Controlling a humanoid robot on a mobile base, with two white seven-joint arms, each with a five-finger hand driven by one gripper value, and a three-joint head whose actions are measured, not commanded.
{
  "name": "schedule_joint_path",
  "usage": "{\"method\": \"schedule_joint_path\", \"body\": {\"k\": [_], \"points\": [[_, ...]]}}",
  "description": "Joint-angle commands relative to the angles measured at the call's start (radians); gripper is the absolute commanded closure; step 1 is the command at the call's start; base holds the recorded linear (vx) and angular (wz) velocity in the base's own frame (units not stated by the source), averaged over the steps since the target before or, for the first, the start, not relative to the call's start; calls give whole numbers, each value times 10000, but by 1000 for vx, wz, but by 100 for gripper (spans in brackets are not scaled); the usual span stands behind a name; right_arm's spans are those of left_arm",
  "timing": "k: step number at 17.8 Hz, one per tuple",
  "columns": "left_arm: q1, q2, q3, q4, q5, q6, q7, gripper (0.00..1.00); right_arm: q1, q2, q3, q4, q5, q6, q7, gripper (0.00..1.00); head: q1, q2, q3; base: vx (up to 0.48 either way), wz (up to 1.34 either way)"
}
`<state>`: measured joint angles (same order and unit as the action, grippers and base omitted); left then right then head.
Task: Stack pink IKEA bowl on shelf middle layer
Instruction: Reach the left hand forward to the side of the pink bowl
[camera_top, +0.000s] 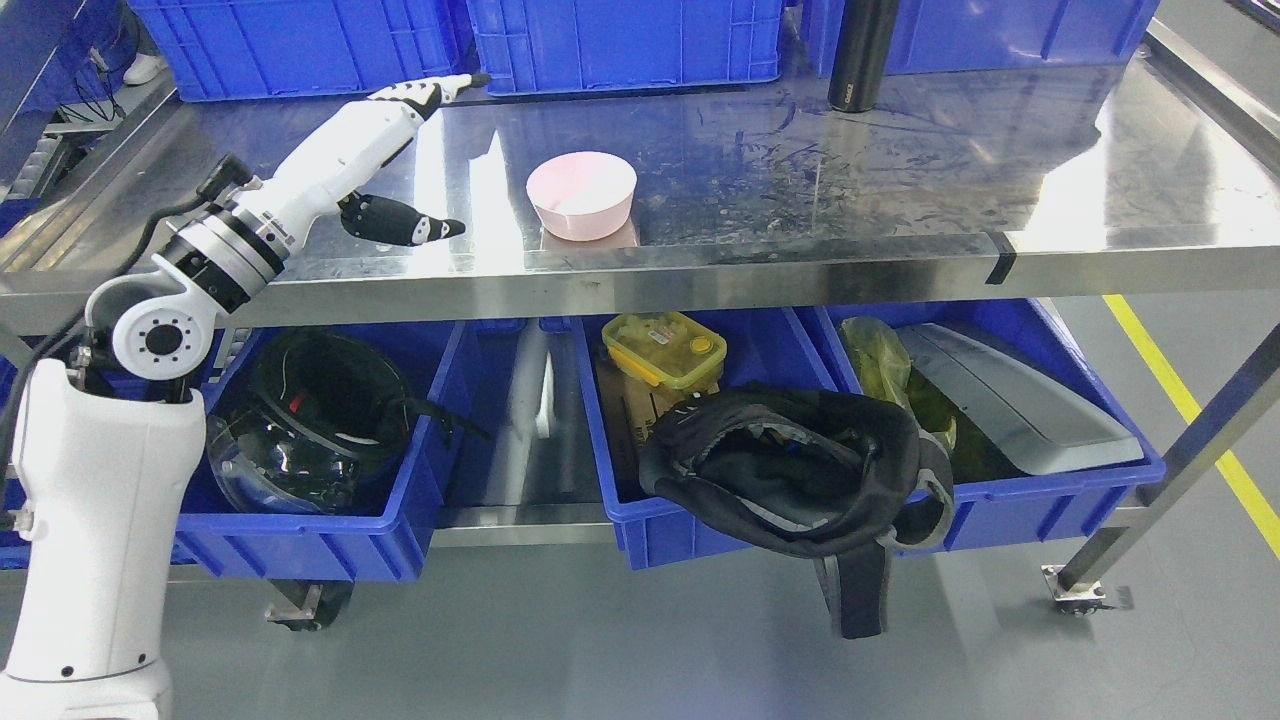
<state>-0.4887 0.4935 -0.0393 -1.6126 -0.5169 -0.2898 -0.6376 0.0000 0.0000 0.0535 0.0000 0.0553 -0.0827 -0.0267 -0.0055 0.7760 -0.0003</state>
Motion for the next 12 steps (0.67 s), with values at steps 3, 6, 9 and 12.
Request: {"method": "schedule_joint_path", "body": {"k": [3, 6, 9, 12], "points": [[-835, 926, -2076, 19, -2639, 718, -1107, 14, 231, -175, 2, -175, -1, -2, 6, 0, 0, 0, 0, 0, 0], [-1018, 206, -2076, 65, -2670, 735, -1876, 25, 231, -175, 2, -175, -1, -2, 6, 0, 0, 0, 0, 0, 0], [-1324, -697, -2092, 539, -3204, 751, -1954, 25, 231, -175, 2, -175, -1, -2, 6, 0, 0, 0, 0, 0, 0], [-1662, -1513, -2092, 1061, -3849, 766, -2061, 25, 231, -175, 2, -175, -1, -2, 6, 0, 0, 0, 0, 0, 0]]}}
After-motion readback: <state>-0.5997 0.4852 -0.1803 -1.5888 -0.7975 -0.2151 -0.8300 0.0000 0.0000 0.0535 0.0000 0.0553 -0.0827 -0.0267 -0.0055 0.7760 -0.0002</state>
